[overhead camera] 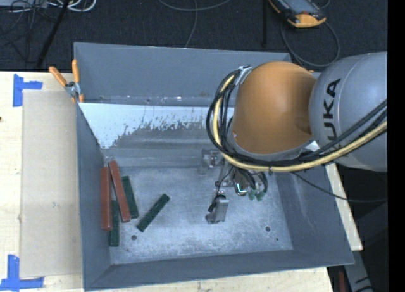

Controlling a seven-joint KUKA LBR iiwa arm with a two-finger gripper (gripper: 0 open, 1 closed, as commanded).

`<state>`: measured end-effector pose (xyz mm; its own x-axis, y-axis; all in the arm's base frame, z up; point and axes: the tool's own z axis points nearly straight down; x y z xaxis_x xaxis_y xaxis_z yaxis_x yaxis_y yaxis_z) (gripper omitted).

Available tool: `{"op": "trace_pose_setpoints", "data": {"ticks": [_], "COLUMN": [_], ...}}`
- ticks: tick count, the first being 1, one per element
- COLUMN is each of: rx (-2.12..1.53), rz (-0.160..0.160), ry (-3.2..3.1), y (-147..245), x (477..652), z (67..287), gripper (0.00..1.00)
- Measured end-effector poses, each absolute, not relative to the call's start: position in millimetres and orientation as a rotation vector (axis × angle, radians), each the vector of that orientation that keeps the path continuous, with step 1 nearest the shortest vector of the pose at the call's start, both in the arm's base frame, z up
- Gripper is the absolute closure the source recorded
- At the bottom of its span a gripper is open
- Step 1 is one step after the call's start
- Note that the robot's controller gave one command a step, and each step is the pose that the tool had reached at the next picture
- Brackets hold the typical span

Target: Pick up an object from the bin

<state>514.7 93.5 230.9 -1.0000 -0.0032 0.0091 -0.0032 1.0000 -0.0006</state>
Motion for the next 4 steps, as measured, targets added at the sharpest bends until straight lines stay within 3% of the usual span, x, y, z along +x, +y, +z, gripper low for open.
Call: {"op": "trace_pose_setpoints", "data": {"ticks": [1,2,3,4], "rx": [0.193,0.498,0.491,0.847], "rz": [-0.002,0.0,0.0,0.0], "ry": [-3.134,-3.094,-3.101,-3.031], "y": [158,169,168,157], "x": [597.0,546.4,548.6,510.4], "z": [138,72,75,202], "gripper": [0.0,0.0,1.0,1.0]}}
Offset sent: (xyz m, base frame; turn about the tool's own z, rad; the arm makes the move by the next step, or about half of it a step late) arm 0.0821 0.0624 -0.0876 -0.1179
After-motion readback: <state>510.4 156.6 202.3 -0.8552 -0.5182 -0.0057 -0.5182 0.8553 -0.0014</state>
